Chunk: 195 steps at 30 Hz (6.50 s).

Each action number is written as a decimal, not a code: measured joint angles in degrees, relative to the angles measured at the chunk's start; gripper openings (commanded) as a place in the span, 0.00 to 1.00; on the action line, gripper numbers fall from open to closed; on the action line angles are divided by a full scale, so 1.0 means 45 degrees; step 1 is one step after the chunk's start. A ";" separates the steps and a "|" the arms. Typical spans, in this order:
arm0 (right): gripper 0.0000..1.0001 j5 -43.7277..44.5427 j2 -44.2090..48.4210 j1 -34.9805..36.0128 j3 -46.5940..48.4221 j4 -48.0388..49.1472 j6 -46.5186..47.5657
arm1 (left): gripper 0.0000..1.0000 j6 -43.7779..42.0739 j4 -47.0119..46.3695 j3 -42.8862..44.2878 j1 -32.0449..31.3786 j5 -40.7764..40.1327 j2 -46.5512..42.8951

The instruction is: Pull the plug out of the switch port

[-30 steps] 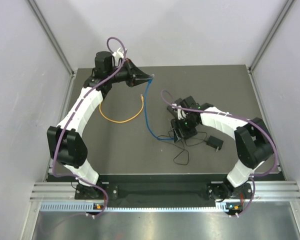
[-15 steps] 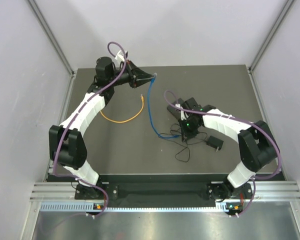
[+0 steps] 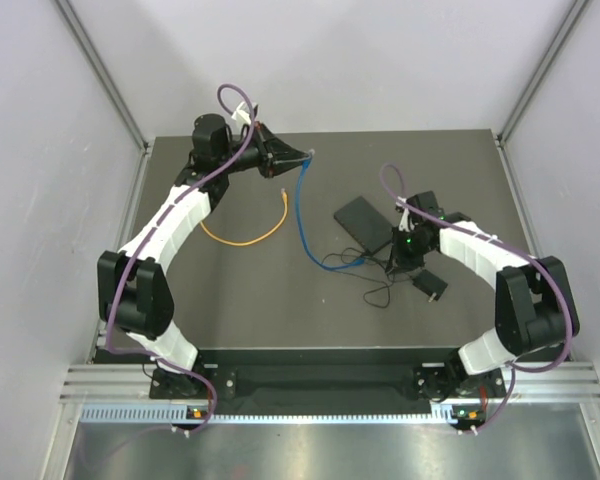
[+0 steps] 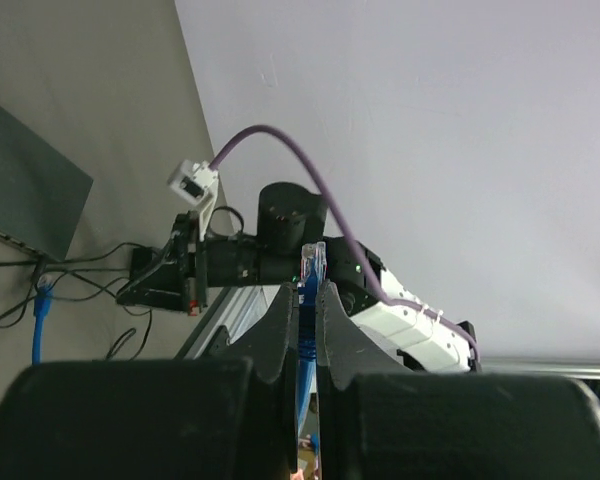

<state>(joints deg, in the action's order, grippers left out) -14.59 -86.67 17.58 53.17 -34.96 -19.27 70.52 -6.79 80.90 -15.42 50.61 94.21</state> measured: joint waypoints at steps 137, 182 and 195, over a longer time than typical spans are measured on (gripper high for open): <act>0.76 0.2448 0.0549 0.0539 0.4663 -0.3638 0.1001 | 0.52 -0.7009 0.6654 0.0316 -0.1758 -0.1783 0.1520; 0.54 -0.0656 -0.4299 -0.0695 0.5595 -0.0981 0.0272 | 0.44 -1.0739 0.6756 0.3332 -0.5382 -0.4809 0.7577; 0.54 -0.0418 -0.4260 -0.0680 0.5430 -0.0937 0.0423 | 0.39 -1.1094 0.6042 0.2832 -0.5421 -0.4333 0.7504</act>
<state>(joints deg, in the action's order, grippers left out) -16.47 -105.84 14.52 77.60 -39.18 -17.37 20.60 20.40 93.65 -39.81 31.11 127.98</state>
